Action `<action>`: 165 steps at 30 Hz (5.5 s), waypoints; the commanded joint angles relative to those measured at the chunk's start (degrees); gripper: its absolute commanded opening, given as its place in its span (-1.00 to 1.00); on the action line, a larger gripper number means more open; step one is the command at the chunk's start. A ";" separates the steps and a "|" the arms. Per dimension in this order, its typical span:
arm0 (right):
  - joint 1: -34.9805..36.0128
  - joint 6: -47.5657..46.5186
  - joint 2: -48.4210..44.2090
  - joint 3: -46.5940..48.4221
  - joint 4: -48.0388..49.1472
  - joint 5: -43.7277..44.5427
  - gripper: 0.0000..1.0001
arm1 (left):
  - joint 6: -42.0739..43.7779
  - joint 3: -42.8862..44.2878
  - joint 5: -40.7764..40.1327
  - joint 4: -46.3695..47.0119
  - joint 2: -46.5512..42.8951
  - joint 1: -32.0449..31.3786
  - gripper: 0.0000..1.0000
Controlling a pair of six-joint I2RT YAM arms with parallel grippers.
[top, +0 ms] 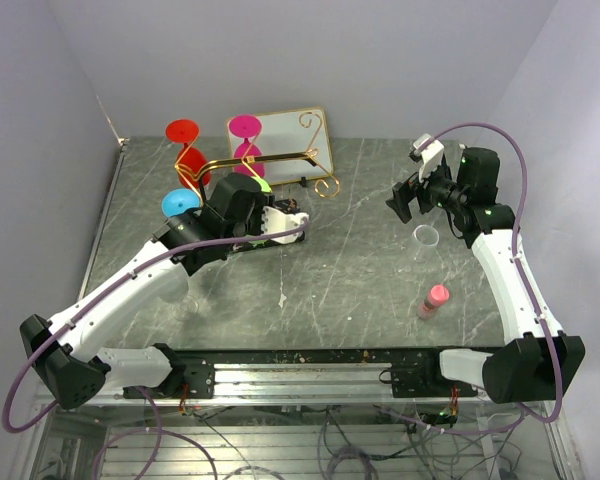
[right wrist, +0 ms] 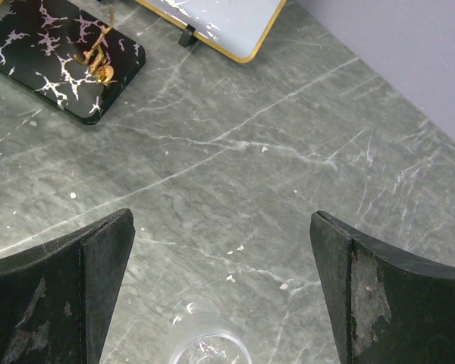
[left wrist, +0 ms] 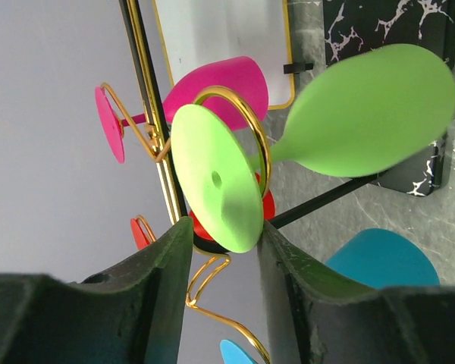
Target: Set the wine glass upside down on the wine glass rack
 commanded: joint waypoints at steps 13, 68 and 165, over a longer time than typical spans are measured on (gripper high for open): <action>-0.38 -0.32 0.46 0.43 -0.98 -0.43 0.99 | -3.73 6.72 3.15 -10.46 -2.13 1.03 0.47; -0.20 -1.10 1.65 1.78 -3.55 -1.07 1.00 | -39.13 -9.08 21.71 -27.54 -24.35 48.28 0.79; 1.00 3.68 3.67 12.60 -9.79 -6.93 0.96 | -42.43 24.87 58.03 -26.23 1.38 15.88 -0.87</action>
